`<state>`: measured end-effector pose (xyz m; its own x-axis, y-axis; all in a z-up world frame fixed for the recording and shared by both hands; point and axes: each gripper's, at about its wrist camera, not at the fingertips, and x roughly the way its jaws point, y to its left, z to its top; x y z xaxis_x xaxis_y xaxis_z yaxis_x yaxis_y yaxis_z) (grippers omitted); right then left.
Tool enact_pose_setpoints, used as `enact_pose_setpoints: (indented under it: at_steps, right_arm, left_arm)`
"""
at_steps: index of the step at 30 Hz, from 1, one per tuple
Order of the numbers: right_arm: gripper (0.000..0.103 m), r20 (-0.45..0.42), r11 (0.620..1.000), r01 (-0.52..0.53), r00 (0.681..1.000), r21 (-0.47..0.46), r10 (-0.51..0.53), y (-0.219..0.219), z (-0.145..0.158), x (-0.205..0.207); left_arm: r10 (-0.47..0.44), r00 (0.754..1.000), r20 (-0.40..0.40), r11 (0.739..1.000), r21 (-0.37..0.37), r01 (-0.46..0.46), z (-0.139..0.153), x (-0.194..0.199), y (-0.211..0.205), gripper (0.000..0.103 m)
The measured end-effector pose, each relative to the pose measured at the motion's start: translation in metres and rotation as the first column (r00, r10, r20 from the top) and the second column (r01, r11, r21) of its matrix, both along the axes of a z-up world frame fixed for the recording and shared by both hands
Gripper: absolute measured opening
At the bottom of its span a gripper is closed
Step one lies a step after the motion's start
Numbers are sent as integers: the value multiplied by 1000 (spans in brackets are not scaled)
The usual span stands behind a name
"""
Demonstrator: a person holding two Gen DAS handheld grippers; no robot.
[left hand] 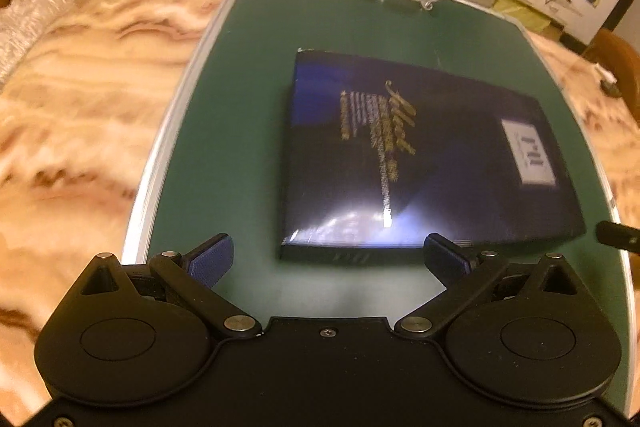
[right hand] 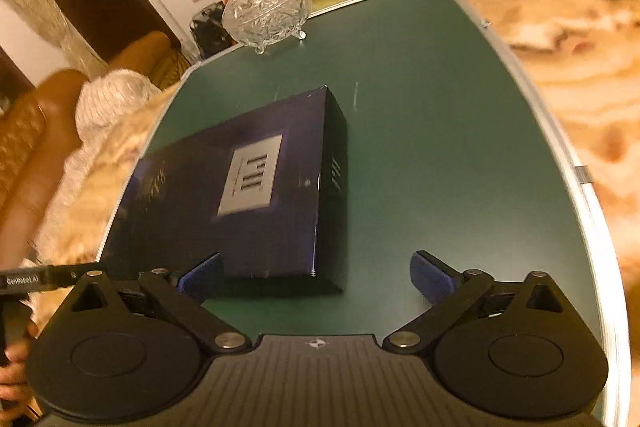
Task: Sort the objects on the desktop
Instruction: 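Move both tools past the tray toward the dark blue box, then close both tools on opposite sides of the dark blue box and lift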
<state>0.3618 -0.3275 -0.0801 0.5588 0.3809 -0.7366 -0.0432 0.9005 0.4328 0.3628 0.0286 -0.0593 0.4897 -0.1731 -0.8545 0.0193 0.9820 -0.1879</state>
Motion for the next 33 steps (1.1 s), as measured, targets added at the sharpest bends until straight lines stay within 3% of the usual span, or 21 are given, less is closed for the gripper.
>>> enact_pose_setpoints:
  at_steps: [7,11,15,17,33]
  right_arm:
    - [92,-10,996,-24,1000,83,25,-2,-13,24]
    - [91,-7,995,-58,998,83,59,6,-15,29]
    - [81,-18,994,-72,997,79,74,13,-18,33]
    - [80,-22,993,-70,997,96,73,14,-20,34]
    - [77,27,997,-60,998,50,59,22,-8,20]
  left_arm:
    - [-34,999,11,999,-11,35,-9,18,2,103]
    - [-49,999,-8,997,-55,49,-17,26,9,94]
    - [-56,998,-16,990,-127,54,-23,32,15,87]
    - [-62,998,-16,988,-141,59,-24,34,15,87]
    - [-97,995,-9,987,-127,95,-14,25,13,80]
